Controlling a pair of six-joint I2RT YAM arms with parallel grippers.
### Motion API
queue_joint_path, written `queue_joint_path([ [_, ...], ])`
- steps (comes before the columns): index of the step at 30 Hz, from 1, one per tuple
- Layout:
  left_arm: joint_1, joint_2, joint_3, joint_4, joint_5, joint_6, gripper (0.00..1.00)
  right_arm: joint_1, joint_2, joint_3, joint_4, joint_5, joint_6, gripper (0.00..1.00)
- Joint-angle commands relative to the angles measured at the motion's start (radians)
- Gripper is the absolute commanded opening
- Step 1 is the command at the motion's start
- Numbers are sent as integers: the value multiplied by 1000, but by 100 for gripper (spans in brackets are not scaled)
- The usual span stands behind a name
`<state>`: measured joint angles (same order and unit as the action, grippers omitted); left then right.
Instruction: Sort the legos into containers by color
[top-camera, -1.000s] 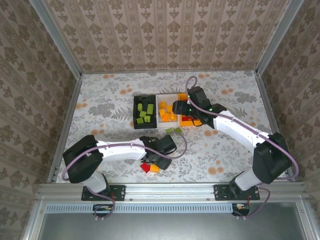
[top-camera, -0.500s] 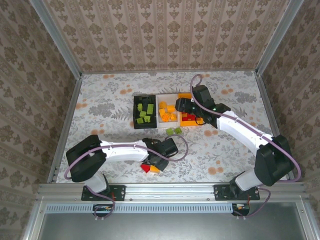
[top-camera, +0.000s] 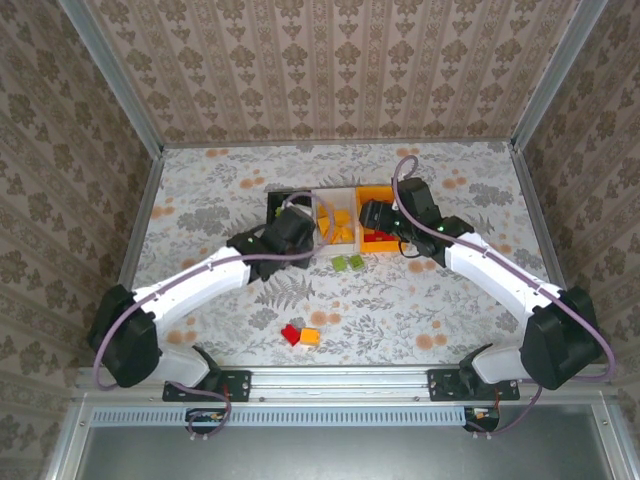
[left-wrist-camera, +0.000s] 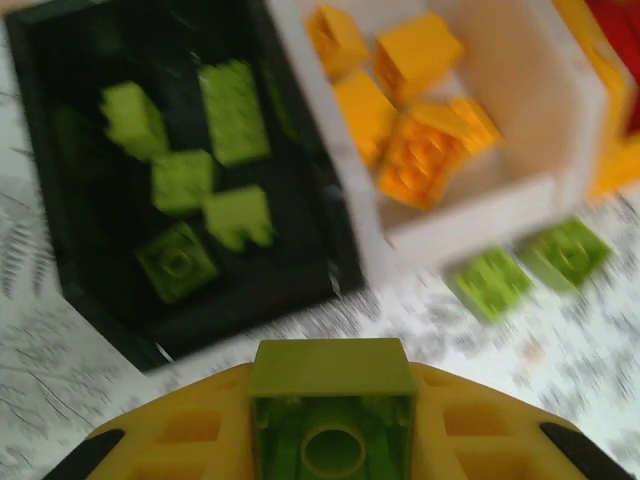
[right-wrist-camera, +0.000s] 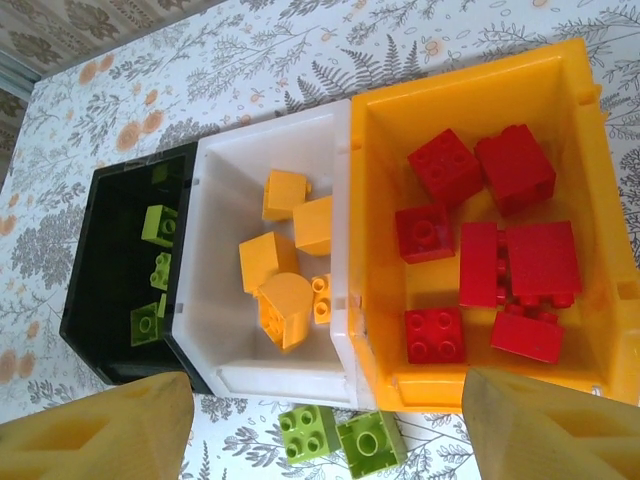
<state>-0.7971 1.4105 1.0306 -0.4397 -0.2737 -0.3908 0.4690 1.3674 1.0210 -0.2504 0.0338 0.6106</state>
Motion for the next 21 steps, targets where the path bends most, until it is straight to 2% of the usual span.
queue_joint_path([
  [1, 77, 96, 62, 97, -43, 55, 24, -4, -27, -26, -18, 18, 16, 72],
  [6, 177, 252, 161, 133, -11, 46, 24, -3, -38, -47, -27, 12, 19, 72],
  [10, 202, 351, 244, 111, -8, 49, 25, 0, -57, -69, -32, -8, 15, 72],
  [13, 205, 389, 293, 95, 6, 49, 37, 7, -69, -87, -41, -31, 5, 72],
  [16, 203, 387, 313, 92, 22, 46, 56, 21, -80, -107, -53, -50, -10, 73],
  [21, 188, 287, 282, 104, 46, 29, 77, 67, -80, -137, -61, -83, -49, 73],
])
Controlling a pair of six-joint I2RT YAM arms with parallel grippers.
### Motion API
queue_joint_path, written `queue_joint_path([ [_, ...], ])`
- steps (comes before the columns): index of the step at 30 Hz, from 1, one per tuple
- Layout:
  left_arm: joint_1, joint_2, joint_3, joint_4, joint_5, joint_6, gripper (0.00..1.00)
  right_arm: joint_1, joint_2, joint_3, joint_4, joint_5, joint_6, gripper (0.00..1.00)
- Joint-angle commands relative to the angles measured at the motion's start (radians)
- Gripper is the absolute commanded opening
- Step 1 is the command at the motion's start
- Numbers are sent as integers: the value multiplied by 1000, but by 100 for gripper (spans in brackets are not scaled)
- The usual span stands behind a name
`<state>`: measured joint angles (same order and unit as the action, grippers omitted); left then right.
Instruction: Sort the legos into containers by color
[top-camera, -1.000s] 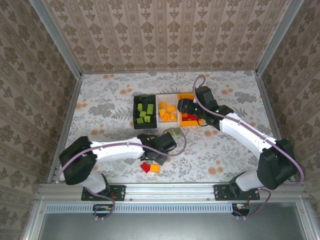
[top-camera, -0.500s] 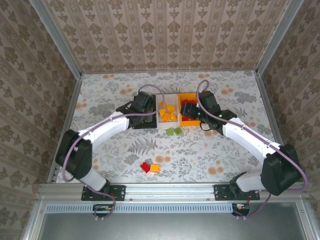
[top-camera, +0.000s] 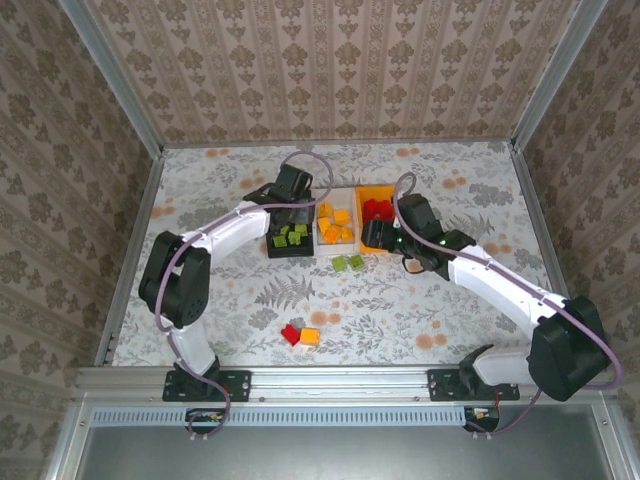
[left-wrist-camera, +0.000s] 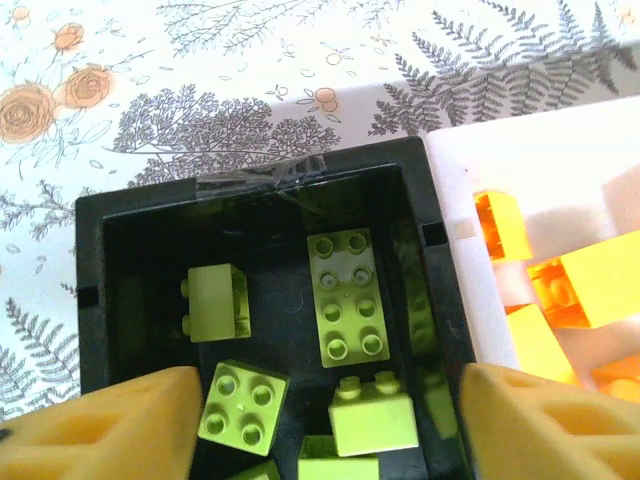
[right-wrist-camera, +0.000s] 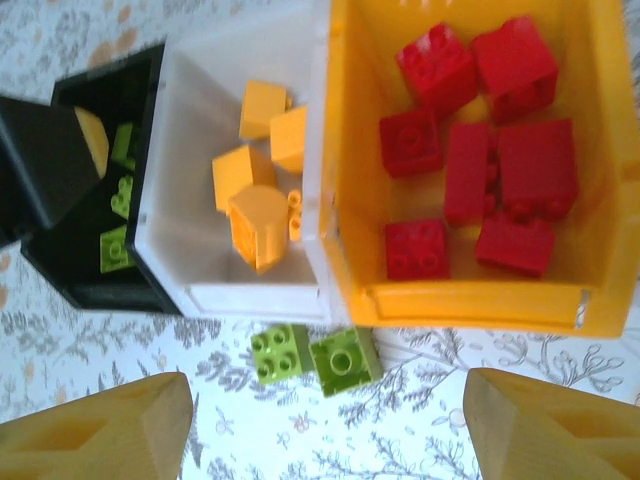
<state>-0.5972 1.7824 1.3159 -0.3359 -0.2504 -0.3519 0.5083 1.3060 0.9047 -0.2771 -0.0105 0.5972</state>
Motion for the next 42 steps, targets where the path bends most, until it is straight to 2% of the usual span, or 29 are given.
queue_joint_path([
  [1, -20, -125, -25, 14, 31, -17, 83, 45, -10, -28, -34, -40, -46, 73],
  [4, -47, -241, -105, 42, 68, -47, 95, 100, 32, -36, -18, -31, -64, 72],
  [6, -70, -318, -162, 49, 86, -68, 100, 132, 67, -40, -1, -15, -69, 71],
  [8, -97, -394, -230, 61, 102, -86, 100, 155, 124, -36, 25, 2, -70, 69],
  [15, -185, -629, -457, 41, 54, -174, 100, 235, 299, 36, 104, 38, -92, 67],
  [22, -205, -838, -615, -11, 13, -254, 100, 262, 417, 117, 116, 83, -98, 60],
  [28, -206, -911, -649, -51, 1, -274, 100, 262, 477, 161, 51, 153, -78, 59],
  [42, -205, -931, -661, -63, -12, -280, 100, 293, 618, 280, -50, 299, -90, 55],
])
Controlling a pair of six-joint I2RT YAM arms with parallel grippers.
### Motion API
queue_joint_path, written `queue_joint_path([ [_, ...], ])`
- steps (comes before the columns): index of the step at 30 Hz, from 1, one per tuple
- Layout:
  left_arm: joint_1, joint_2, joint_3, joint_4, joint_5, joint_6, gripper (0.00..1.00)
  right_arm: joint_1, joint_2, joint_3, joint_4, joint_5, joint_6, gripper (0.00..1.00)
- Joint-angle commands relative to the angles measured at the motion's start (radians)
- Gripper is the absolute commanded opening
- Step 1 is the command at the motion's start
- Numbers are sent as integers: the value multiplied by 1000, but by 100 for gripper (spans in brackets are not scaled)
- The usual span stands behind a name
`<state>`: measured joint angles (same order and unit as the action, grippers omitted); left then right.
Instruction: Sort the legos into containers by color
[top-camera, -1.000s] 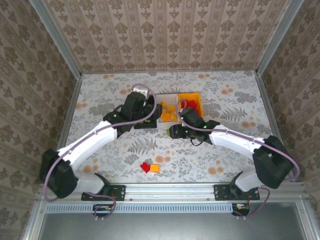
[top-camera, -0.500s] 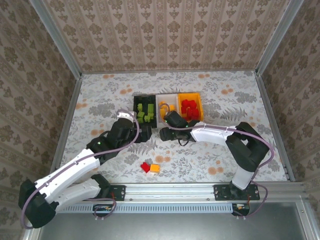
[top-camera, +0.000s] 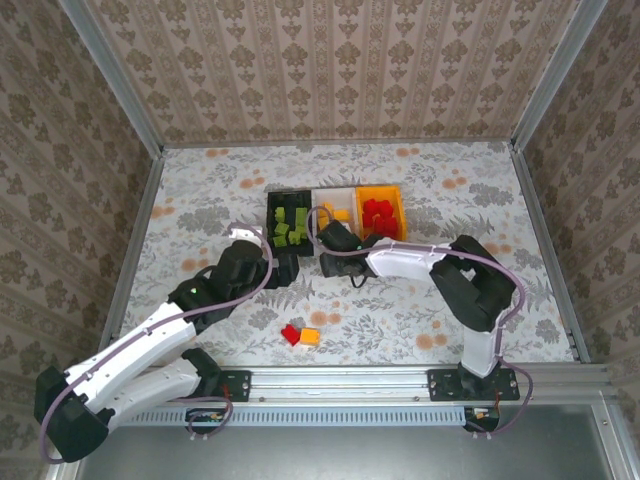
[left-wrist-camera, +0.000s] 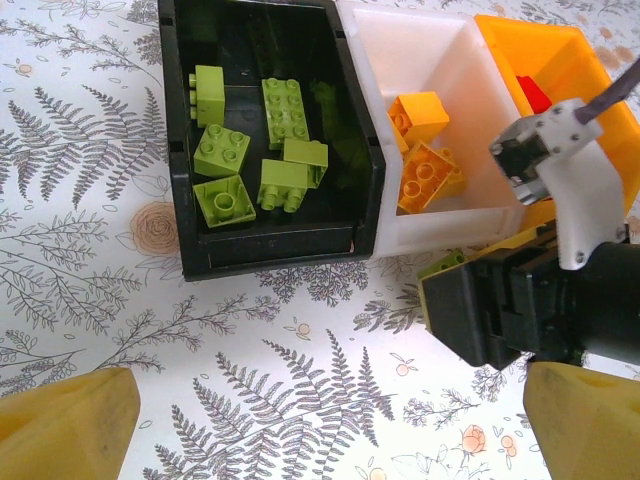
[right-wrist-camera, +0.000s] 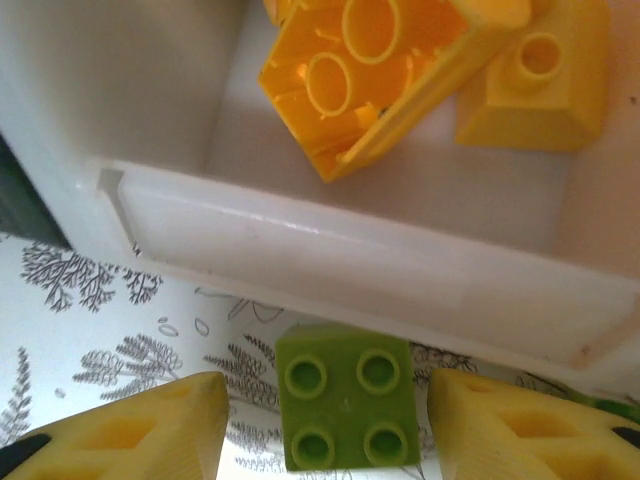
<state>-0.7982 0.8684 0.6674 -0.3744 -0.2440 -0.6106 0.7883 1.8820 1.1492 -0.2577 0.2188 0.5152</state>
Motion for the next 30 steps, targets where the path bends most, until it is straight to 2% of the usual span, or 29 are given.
queue_joint_path([
  [1, -5, -18, -12, -27, -19, -23, 100, 16, 54, 42, -76, 81, -4, 53],
  [4, -5, -25, -19, -28, -18, -29, 100, 22, 78, 55, -83, 87, -1, 48],
  [8, -4, -26, -23, -40, -26, -31, 100, 29, 52, 32, -46, 68, -9, 36],
  [13, -5, -45, -37, -60, -56, -39, 100, 36, -81, -29, 21, -57, -36, 28],
  [17, -4, -98, -67, -86, -77, -56, 100, 36, -180, -33, 61, -170, -47, 27],
  [21, -4, -141, -104, -106, -69, -81, 100, 36, -134, 106, 22, -196, -64, 28],
  [30, -6, -195, -136, -152, -17, -104, 100, 11, 177, 544, -115, -141, -72, 30],
])
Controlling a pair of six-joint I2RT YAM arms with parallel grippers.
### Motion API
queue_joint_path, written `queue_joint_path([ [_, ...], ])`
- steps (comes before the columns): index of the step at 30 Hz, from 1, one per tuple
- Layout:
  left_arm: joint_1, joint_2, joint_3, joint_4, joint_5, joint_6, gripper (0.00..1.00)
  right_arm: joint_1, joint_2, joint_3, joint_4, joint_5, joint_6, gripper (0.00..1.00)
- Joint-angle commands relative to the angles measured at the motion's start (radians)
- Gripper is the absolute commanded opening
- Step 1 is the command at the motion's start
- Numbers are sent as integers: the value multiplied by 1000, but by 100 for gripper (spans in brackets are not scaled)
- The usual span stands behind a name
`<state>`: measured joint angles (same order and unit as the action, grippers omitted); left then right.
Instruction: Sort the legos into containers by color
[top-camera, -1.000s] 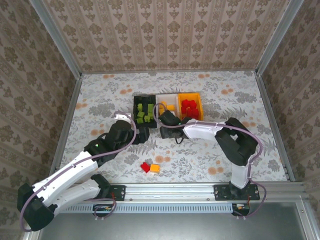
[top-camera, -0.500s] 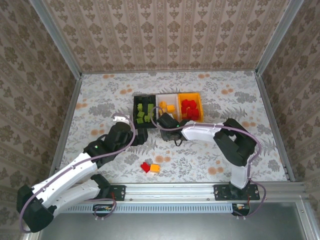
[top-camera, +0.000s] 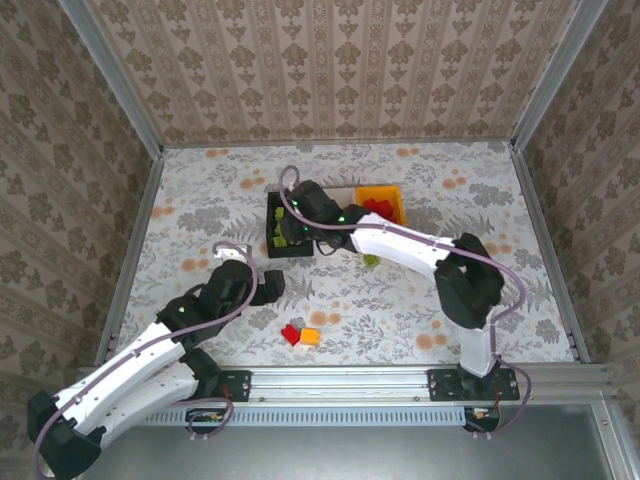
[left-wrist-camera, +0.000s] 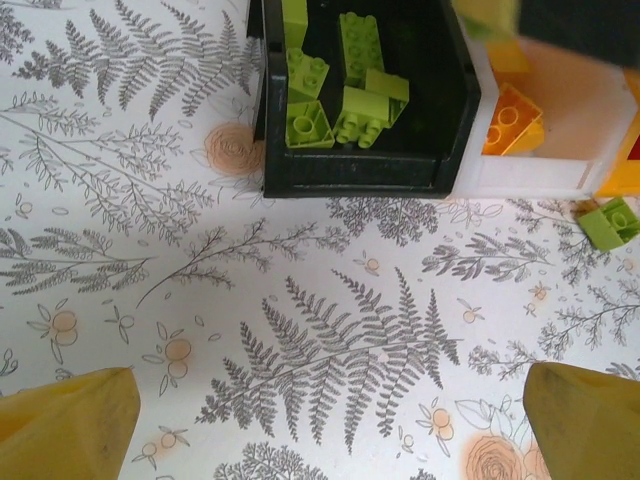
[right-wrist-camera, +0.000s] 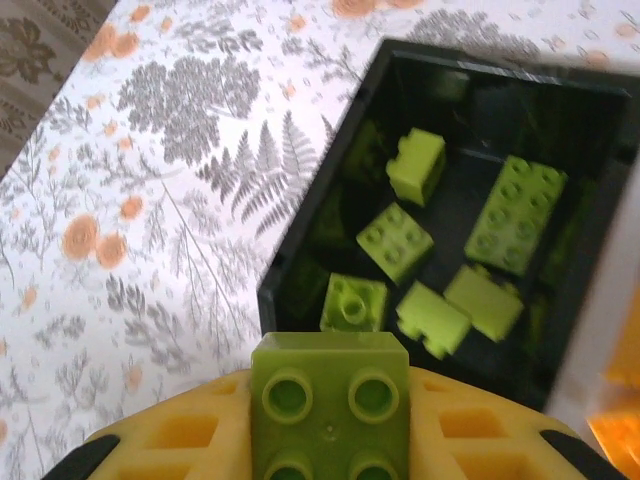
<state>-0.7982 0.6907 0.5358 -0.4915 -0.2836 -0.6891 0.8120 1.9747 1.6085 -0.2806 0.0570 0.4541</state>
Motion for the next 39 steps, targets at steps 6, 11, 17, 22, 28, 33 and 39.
queue_joint_path([
  [6, -7, -8, 0, -72, 102, -8, 100, -28, 220, 275, -168, 40, 3, 35],
  [11, -26, 39, -2, -98, 174, 8, 100, -34, 235, 329, -185, 26, 3, 65],
  [17, -135, 153, -4, -66, 221, 8, 100, -37, 98, 174, -122, 32, 4, 68],
  [22, -257, 278, 9, -45, 249, 5, 98, -43, -59, -45, -51, 42, 9, 68],
  [28, -342, 353, 2, -48, 257, -30, 88, -73, -204, -244, 10, 55, 33, 69],
  [33, -360, 380, -13, -95, 204, -69, 84, -98, -256, -313, 32, 48, 44, 69],
  [39, -345, 371, -20, -138, 121, -77, 80, -107, -278, -335, 42, 50, 50, 70],
])
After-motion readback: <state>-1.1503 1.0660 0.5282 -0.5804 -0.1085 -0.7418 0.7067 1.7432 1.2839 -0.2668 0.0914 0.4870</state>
